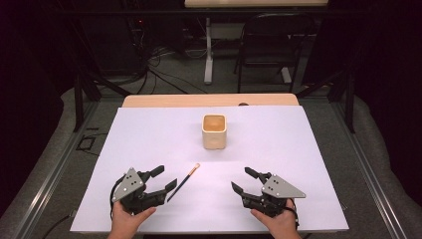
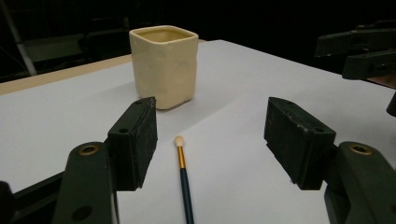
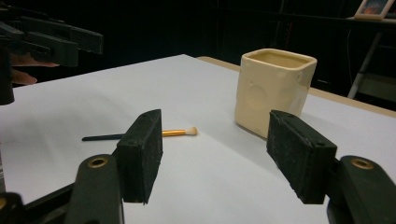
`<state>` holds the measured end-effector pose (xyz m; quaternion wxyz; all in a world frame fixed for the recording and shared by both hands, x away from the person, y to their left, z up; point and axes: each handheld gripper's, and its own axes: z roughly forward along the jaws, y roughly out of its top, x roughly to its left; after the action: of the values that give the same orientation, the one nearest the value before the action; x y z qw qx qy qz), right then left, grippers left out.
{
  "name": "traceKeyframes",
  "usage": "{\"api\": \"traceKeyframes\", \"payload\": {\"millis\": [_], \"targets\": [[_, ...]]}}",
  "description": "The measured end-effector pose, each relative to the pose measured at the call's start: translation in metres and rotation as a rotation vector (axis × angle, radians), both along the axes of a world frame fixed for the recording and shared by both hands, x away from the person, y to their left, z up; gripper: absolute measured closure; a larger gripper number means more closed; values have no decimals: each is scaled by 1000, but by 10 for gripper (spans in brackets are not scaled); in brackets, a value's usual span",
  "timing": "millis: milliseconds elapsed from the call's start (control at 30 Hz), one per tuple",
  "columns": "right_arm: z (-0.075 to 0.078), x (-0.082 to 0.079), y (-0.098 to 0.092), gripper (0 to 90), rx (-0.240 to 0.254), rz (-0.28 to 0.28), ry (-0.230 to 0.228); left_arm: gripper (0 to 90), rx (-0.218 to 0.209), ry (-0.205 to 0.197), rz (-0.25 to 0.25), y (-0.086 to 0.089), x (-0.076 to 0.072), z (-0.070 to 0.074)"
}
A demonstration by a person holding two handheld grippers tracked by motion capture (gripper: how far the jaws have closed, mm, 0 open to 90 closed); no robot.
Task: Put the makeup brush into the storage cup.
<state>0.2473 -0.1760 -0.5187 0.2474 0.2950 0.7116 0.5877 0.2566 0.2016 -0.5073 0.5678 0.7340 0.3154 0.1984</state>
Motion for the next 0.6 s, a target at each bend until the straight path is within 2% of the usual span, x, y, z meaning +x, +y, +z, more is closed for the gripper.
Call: {"api": "traceKeyframes", "payload": {"millis": [133,200,267,300,367,433,500,533,567,600], "targets": [[-1,1,2,348,-49,-7,14,336,-10,25,16,1,2,0],[-1,2,3,334,-49,-8,9,333,-13,35,18,2,3,0],[0,3,3,337,-60,-4,12,333,8,38,20,1,4,1],[0,3,3,346,-59,-4,19,333,9,28,22,1,5,1],[0,4,3,387,-72,2,22,335,8,38,25,0,6,3],[-1,5,2,415,-83,8,45,352,13,83,36,-1,9,7],[-1,6,2,439,-71,5,37,356,13,94,39,-1,11,8],[0,5,0,444,-82,8,57,356,13,97,43,-2,13,9],[0,6,0,453,-71,1,55,359,6,132,48,-3,17,9],[1,5,-1,456,-76,2,59,358,9,150,50,-4,20,9]]}}
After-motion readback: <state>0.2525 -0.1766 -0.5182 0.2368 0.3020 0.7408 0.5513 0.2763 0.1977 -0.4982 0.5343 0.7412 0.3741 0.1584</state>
